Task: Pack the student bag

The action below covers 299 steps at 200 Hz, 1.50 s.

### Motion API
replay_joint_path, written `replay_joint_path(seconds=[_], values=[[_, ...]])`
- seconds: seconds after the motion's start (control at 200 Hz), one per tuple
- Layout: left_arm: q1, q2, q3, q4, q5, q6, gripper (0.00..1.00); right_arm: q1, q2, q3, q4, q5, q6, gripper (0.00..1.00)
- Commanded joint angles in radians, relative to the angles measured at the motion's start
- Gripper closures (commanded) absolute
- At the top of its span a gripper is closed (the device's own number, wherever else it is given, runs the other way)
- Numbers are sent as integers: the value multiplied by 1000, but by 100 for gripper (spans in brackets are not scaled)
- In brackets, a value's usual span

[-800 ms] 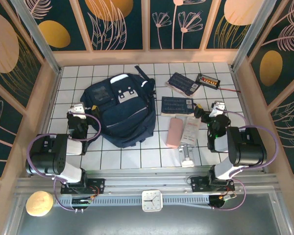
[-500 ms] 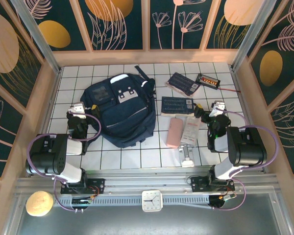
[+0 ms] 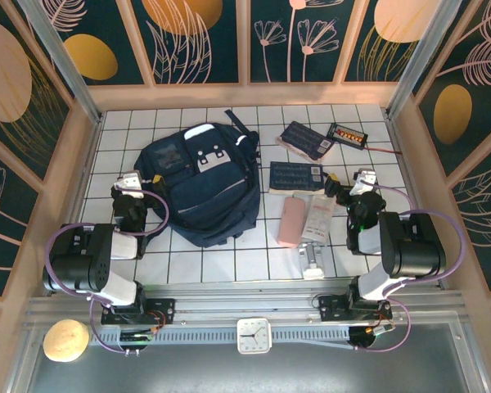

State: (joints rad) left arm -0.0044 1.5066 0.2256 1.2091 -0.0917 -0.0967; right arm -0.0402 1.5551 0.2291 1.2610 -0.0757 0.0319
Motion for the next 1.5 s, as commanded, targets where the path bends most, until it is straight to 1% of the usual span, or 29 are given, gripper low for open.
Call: replay_joint_path(seconds=[0.0,0.155,0.205,0.275,0.3,0.33,0.39,0.445,0.475,0.515,0.555,0.606,0.651,0.681,0.751,0.796,0.851,0.896,1.001,1.041,1.101,1.196,1.271,1.491], values=[[9,11,17,49,-5,16,1,-10,9,-3,54,5,-13,1],[7,7,17,51,-6,18,1,-15,-3,6,37,0,-10,1],[7,-26,45,-27,-32,10,1,-7,-50,37,-44,32,-7,1],[7,-91,158,-300,-144,-38,1,-2,-145,102,-236,78,-1,1],[7,-114,187,-369,-187,-59,1,0,-180,131,-312,107,17,1],[8,-148,199,-411,-201,-68,1,-5,-220,168,-405,134,58,1],[7,-242,199,-486,-232,-119,1,-19,-281,252,-587,120,109,1],[7,-327,246,-661,-300,-207,1,-19,-303,365,-784,136,178,1],[7,-361,285,-764,-307,-242,1,-20,-300,442,-901,120,209,1],[7,-397,339,-888,-275,-281,1,-19,-286,536,-1042,99,242,1],[7,-416,393,-983,-182,-287,1,-17,-263,631,-1177,96,292,1],[-4,-426,447,-1067,-54,-282,1,-17,-235,725,-1304,7,340,2],[-51,-429,490,-1135,-26,-266,1,-1,-217,787,-1389,-58,379,4],[-103,-429,517,-1179,-22,-231,1,10,-207,823,-1432,-118,408,5],[-242,-413,588,-1281,-53,-147,1,53,-174,872,-1496,-287,445,8],[-310,-389,629,-1348,-64,-120,1,98,-149,901,-1540,-358,453,9],[-352,-351,665,-1407,-15,-108,1,162,-120,937,-1602,-379,436,8],[-404,-326,682,-1439,11,-87,1,204,-100,950,-1626,-391,429,8],[-557,-264,701,-1478,16,23,1,252,-84,921,-1583,-428,453,9],[-597,-234,707,-1492,25,50,4,258,-83,904,-1557,-436,472,9],[-634,-187,721,-1514,44,70,8,258,-84,885,-1525,-447,504,9],[-666,-116,742,-1546,86,85,15,263,-88,876,-1502,-444,526,9],[-686,-61,805,-1563,107,92,19,265,-89,872,-1502,-431,530,9],[-716,102,932,-1601,158,97,25,266,-100,865,-1500,-413,548,9]])
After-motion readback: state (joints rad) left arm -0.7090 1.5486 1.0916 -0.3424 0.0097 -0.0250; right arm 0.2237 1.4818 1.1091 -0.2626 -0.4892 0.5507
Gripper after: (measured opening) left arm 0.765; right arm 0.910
